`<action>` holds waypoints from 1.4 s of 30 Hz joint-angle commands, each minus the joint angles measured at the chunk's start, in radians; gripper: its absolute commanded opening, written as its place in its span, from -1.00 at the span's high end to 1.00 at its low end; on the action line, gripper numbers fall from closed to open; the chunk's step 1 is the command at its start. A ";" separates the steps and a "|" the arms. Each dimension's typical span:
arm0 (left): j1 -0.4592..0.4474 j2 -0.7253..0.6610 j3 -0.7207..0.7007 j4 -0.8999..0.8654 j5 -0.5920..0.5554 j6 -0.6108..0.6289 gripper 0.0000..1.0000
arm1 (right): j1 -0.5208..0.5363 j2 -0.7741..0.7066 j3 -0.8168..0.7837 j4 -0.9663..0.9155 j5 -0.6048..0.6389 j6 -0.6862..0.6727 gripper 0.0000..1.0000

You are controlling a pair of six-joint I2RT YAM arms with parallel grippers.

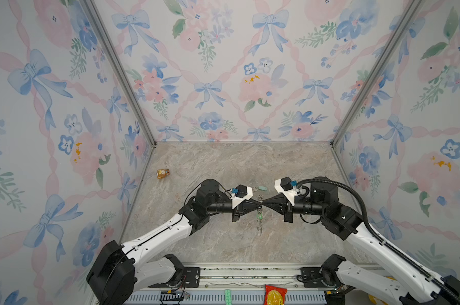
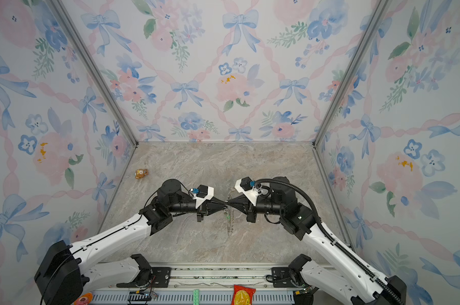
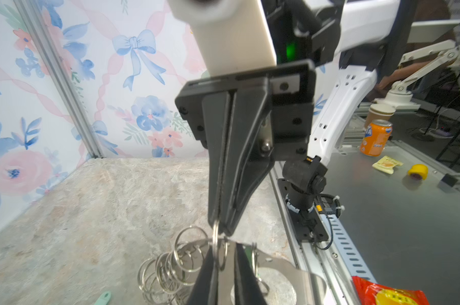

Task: Attach keys to a key ring
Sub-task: Pass the keyring.

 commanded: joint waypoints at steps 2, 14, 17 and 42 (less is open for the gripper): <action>-0.005 0.041 0.047 -0.136 -0.081 0.081 0.55 | 0.098 0.098 0.200 -0.401 0.177 -0.119 1.00; -0.006 -0.008 0.028 -0.135 -0.021 0.098 0.42 | 0.142 0.195 0.405 -0.650 0.313 -0.191 1.00; -0.007 -0.016 0.028 -0.134 -0.002 0.097 0.44 | 0.144 0.196 0.402 -0.639 0.324 -0.193 1.00; -0.005 0.022 0.040 -0.101 0.057 0.057 0.74 | 0.141 0.181 0.324 -0.517 0.236 -0.191 1.00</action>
